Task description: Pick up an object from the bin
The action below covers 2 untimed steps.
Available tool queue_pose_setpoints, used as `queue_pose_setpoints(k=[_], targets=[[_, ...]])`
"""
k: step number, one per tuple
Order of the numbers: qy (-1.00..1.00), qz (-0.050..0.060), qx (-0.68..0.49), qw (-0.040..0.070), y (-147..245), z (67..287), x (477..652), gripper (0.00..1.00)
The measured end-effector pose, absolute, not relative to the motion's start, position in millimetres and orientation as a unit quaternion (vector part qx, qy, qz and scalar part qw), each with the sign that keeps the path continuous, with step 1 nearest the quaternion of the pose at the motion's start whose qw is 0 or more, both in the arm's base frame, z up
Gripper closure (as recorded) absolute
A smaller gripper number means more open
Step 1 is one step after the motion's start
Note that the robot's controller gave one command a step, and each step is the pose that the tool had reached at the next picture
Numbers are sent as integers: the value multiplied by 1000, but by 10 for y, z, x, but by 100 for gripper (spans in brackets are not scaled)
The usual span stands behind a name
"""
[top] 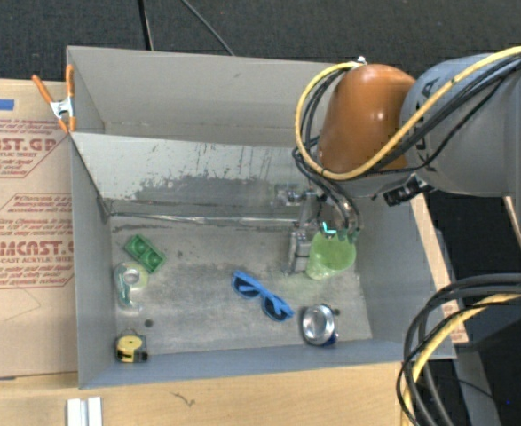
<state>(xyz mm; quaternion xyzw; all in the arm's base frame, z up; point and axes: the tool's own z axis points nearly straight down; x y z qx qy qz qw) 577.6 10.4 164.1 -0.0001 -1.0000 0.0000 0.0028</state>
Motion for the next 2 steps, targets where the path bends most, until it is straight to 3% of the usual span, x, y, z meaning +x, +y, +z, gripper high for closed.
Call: queue_pose_setpoints(k=[1, 2], targets=[[-999, 0, -38, 4, 78, 652, 5320, 0], [-999, -1, -38, -3, 81, 708, 5366, 100]])
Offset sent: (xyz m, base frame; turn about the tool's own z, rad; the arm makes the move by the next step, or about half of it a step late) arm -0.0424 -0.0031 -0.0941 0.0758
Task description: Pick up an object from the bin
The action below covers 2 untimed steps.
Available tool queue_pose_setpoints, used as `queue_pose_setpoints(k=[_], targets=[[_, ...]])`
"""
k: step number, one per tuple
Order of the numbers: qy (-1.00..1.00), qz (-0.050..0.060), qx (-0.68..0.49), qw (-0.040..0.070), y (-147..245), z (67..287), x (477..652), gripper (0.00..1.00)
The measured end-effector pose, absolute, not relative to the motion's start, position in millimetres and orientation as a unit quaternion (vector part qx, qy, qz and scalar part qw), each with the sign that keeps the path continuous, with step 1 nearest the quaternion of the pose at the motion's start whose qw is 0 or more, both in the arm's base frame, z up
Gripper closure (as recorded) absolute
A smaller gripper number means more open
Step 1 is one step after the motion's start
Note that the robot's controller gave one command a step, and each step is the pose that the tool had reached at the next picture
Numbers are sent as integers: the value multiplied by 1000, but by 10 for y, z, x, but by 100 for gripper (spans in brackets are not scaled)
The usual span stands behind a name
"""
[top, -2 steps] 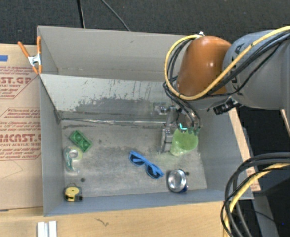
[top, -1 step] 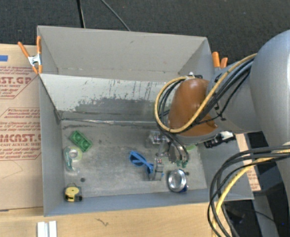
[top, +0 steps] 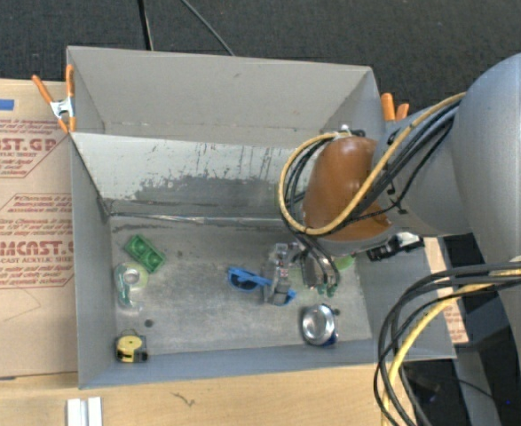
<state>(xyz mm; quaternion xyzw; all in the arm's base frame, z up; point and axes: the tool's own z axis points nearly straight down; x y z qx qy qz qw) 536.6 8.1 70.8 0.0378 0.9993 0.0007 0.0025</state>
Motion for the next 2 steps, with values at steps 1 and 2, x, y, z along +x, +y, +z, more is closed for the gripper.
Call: queue_pose_setpoints(k=[1, 2], targets=[[998, 0, 56, 4, 24, 1987, 5191, 100], [997, 1, 76, 6, 374, 3441, 5149, 100]])
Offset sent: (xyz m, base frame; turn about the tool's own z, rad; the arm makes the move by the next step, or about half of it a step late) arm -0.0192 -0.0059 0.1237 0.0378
